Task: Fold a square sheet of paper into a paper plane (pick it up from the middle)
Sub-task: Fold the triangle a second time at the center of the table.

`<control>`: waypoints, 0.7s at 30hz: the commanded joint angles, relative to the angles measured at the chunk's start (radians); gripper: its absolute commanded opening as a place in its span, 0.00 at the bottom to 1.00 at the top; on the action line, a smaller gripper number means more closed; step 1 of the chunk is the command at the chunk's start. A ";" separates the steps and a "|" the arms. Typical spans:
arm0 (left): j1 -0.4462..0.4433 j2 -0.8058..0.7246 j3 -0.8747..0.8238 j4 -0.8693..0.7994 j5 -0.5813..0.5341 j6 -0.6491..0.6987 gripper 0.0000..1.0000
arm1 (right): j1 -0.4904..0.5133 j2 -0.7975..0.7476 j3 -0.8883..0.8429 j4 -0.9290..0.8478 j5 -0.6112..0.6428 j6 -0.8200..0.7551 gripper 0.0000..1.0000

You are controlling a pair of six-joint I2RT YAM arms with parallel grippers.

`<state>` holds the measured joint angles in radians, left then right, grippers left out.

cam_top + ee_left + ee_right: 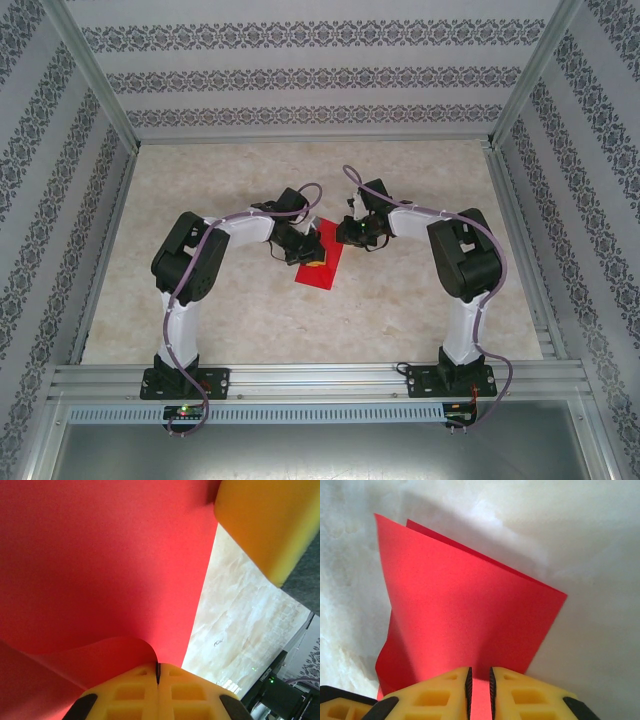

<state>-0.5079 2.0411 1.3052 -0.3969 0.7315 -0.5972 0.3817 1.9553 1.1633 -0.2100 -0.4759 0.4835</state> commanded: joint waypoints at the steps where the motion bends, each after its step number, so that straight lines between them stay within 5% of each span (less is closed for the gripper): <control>1: -0.011 -0.032 -0.021 -0.034 -0.028 0.027 0.05 | -0.004 -0.052 -0.031 0.025 -0.027 0.014 0.20; 21: -0.015 -0.034 0.021 -0.064 -0.055 0.020 0.13 | 0.013 0.027 -0.014 -0.024 0.016 -0.033 0.18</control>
<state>-0.5110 2.0411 1.2964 -0.4126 0.6949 -0.5941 0.3828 1.9572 1.1370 -0.1905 -0.4862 0.4843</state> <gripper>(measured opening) 0.123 0.179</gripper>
